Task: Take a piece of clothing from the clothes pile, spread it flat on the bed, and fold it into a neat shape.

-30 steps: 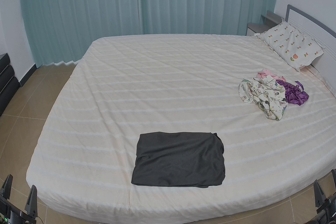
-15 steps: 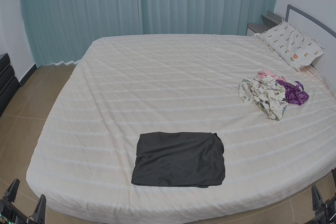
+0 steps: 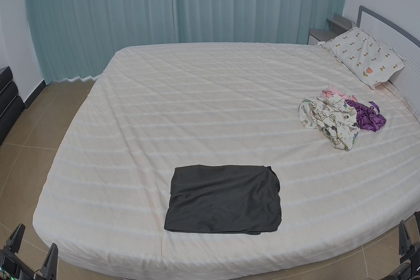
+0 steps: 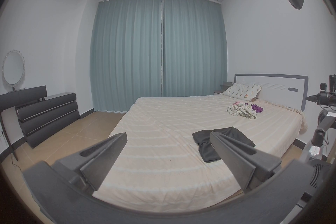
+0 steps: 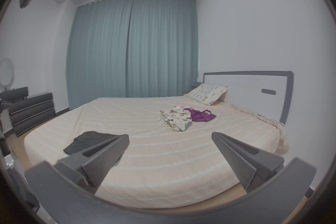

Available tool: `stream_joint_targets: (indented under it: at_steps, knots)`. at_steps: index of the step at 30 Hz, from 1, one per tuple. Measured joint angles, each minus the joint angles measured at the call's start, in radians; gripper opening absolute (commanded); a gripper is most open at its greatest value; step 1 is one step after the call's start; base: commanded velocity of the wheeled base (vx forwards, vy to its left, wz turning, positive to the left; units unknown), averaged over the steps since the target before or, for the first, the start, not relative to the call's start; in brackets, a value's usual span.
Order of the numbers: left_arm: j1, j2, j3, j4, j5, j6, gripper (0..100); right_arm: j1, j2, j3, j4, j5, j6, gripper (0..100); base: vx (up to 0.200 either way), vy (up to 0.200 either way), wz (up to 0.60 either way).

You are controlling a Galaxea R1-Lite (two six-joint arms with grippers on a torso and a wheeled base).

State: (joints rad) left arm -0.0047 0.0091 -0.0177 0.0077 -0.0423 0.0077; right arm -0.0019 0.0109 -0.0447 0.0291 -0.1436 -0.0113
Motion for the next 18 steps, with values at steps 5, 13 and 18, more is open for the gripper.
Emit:
stream_joint_targets:
  at_steps: [5,13,18]
  knots:
    - [0.000,0.000,0.000,0.000,-0.001,-0.001,100,0.001,0.000,0.014,-0.029,-0.093,0.013,100,0.000,0.000,0.00]
    - [0.000,0.000,0.000,0.000,-0.001,-0.001,100,0.000,0.000,0.018,-0.029,-0.168,0.059,100,0.000,0.000,0.00]
    - [0.000,0.001,0.000,0.000,-0.001,-0.001,100,0.000,0.001,0.020,-0.034,-0.164,0.124,100,0.000,0.000,0.00]
